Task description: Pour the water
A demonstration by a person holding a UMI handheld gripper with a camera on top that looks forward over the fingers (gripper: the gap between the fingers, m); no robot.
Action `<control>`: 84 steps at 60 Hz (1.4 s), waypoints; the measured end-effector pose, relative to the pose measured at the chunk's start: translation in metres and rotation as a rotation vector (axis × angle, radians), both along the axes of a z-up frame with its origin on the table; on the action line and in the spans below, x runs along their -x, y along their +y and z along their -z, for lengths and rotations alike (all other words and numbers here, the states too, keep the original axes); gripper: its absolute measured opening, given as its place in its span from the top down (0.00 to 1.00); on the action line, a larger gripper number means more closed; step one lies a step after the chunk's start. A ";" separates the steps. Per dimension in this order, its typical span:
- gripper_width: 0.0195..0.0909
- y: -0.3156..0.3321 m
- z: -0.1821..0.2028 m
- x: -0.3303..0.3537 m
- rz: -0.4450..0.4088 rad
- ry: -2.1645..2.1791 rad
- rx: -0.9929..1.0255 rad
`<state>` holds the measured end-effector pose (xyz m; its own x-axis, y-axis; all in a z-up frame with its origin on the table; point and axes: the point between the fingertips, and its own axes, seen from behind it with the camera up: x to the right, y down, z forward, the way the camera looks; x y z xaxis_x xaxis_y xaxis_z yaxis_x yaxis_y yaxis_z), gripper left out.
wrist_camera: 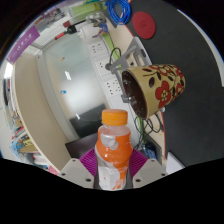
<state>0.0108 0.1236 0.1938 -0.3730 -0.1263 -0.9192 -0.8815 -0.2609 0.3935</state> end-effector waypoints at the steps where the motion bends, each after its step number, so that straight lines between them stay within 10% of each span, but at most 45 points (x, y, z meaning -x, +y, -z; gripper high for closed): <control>1: 0.73 0.000 0.000 -0.001 0.000 0.014 0.000; 23: 0.73 0.006 -0.001 -0.013 -0.047 0.222 0.030; 37: 0.73 0.006 -0.040 -0.014 -0.176 -0.617 -0.158; 52: 0.72 0.029 -0.109 -0.145 0.055 -1.565 -0.250; 84: 0.72 0.038 0.072 -0.257 -0.027 -1.964 -0.150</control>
